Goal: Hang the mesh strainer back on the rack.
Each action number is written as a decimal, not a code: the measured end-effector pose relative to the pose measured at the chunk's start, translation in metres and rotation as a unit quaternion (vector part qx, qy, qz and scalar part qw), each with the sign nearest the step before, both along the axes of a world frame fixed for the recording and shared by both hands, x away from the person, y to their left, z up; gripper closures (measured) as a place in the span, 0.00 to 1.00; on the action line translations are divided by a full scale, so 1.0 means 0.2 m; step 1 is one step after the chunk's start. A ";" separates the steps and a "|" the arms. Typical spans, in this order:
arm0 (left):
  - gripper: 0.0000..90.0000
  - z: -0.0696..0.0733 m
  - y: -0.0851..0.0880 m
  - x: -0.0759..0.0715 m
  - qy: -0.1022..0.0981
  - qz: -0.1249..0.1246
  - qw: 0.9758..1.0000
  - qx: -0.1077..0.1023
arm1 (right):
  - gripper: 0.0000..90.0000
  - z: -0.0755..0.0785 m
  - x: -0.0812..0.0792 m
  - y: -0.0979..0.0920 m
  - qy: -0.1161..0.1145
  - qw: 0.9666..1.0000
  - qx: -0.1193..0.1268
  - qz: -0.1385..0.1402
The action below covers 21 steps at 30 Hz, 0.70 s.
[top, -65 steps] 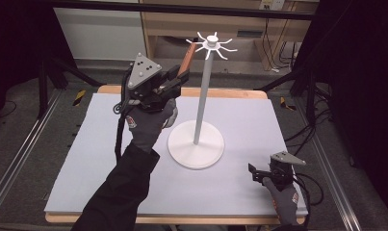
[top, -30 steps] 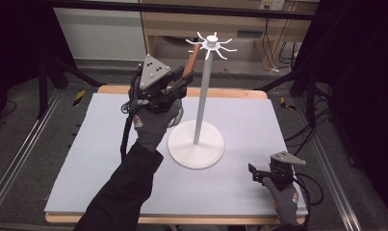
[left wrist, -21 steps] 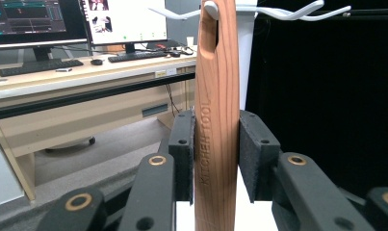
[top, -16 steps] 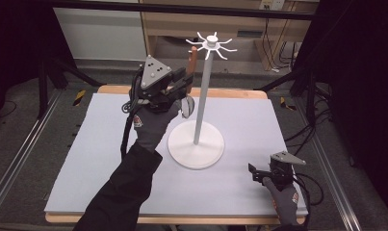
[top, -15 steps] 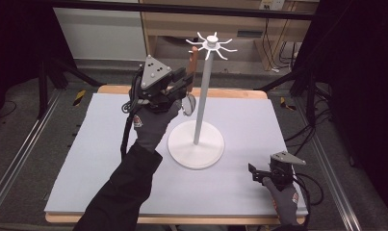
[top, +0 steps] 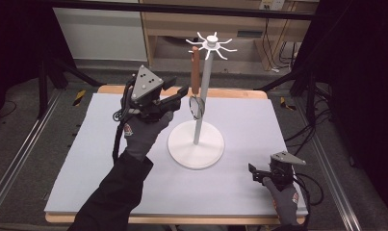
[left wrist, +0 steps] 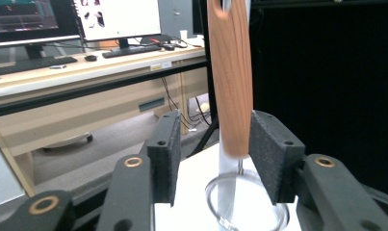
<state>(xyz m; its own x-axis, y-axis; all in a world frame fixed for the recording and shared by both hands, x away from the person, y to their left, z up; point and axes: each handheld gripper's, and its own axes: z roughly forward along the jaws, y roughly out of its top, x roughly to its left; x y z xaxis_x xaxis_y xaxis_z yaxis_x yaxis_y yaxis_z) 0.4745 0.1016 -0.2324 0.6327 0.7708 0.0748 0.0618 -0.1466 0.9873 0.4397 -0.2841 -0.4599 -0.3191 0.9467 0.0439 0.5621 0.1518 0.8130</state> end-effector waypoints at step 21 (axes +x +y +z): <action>0.44 -0.51 0.25 -0.07 0.081 0.007 0.995 0.057 | 0.08 -0.02 0.00 0.00 0.005 1.000 -0.006 -0.001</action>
